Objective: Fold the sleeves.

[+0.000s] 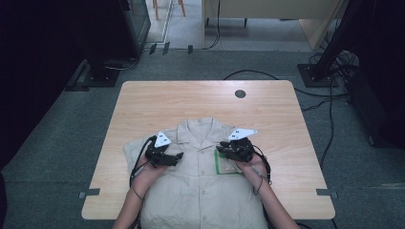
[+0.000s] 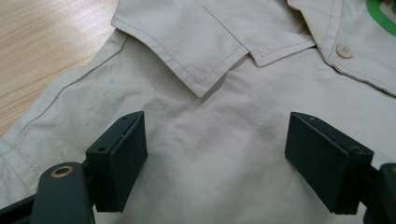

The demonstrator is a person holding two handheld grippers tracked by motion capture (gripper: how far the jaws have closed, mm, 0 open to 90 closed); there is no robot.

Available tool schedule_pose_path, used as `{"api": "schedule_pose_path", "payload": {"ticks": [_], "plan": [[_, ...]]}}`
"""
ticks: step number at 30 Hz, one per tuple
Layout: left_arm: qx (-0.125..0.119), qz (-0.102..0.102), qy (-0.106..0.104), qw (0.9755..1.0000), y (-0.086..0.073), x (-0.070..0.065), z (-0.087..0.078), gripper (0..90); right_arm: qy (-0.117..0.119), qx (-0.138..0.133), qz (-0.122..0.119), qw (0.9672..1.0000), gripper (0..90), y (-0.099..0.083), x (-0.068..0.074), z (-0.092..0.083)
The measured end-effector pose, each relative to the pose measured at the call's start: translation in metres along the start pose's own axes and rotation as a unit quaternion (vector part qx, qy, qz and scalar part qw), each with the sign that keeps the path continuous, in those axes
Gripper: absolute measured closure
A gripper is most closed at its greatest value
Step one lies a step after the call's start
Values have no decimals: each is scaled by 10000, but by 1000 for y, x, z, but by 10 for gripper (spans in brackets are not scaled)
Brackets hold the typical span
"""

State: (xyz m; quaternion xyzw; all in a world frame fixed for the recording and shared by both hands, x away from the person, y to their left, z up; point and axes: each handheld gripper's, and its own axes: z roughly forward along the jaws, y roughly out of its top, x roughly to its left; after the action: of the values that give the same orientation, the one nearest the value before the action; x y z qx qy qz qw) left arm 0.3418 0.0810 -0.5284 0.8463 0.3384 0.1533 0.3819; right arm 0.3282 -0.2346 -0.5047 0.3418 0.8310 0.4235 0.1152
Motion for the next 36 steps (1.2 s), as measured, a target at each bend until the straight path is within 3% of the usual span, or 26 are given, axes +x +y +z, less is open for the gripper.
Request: {"api": "schedule_pose_path", "payload": {"ticks": [5, 13, 16, 22, 26, 36], "plan": [[1, -1, 1, 10000, 0, 0, 0, 210, 253, -132, 60, 9996, 577, 4, 0, -4], [1, -1, 1, 10000, 0, 0, 0, 210, 109, -195, -78, 9997, 491, 3, -7, -12], [3, 0, 1, 10000, 0, 0, 0, 210, 29, -225, -91, 9997, 396, 0, -12, -14], [2, -2, 1, 10000, 0, 0, 0, 210, 57, -264, -108, 9996, 311, -4, -18, -17], [0, -2, 1, 10000, 0, 0, 0, 209, -27, -215, -208, 9995, 305, -6, -19, -19], [0, 0, 2, 10000, 0, 0, 0, 210, -78, -219, -124, 9997, 282, -11, -29, -29]]}}
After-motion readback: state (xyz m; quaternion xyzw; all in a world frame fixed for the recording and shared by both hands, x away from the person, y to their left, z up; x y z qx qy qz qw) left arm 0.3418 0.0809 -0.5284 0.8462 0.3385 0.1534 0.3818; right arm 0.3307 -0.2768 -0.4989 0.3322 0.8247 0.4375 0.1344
